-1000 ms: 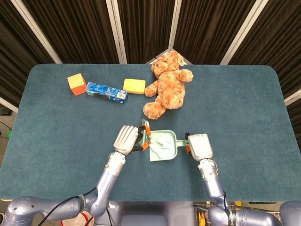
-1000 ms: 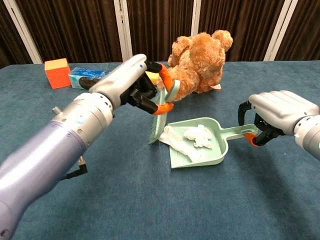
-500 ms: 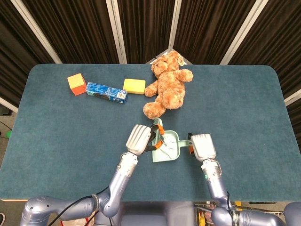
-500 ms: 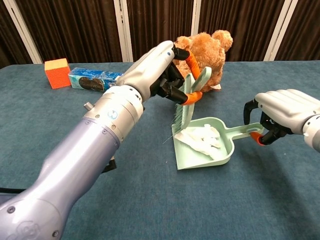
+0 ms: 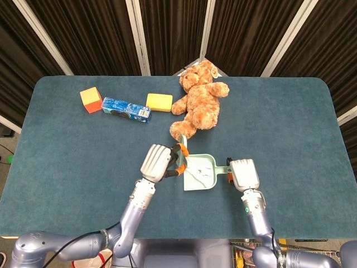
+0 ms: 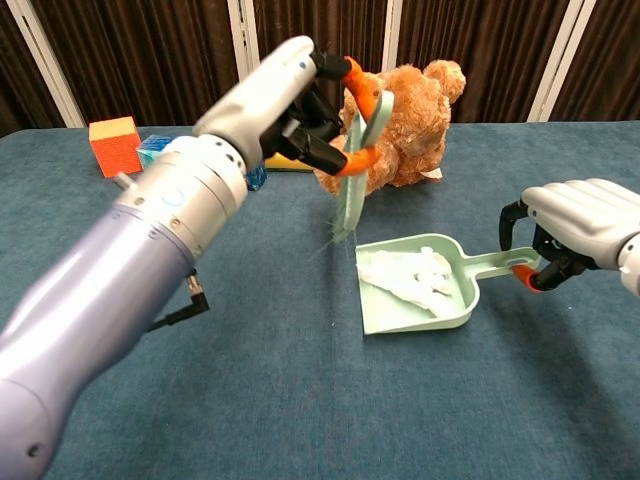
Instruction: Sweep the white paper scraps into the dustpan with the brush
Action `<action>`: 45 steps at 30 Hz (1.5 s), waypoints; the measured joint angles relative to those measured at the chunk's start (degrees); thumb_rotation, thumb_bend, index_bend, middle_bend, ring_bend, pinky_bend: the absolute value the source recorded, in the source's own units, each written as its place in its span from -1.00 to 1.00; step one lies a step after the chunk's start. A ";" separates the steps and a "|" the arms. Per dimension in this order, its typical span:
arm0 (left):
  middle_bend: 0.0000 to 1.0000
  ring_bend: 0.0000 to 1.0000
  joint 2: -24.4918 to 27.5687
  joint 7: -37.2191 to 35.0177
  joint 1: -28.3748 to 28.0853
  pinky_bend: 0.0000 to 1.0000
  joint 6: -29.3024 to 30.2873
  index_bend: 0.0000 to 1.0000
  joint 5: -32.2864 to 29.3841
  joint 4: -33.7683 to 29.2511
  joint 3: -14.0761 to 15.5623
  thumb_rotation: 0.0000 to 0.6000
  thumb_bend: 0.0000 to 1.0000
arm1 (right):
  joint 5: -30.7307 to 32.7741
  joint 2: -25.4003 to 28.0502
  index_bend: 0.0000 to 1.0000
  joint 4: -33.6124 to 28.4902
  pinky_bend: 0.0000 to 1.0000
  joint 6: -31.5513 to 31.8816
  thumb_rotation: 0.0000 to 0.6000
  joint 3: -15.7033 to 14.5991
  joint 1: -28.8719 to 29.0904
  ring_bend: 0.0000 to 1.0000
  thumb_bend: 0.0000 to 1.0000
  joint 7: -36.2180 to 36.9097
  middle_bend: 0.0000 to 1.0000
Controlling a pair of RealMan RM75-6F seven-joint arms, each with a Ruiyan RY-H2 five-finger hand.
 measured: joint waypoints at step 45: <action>-0.95 -0.80 33.45 37.55 8.00 -0.67 -6.27 -1.00 -19.54 -26.21 12.42 1.00 -0.98 | -7.87 17.65 -1.00 -5.17 -0.14 6.87 1.00 -1.67 -9.07 0.07 -0.06 13.59 0.15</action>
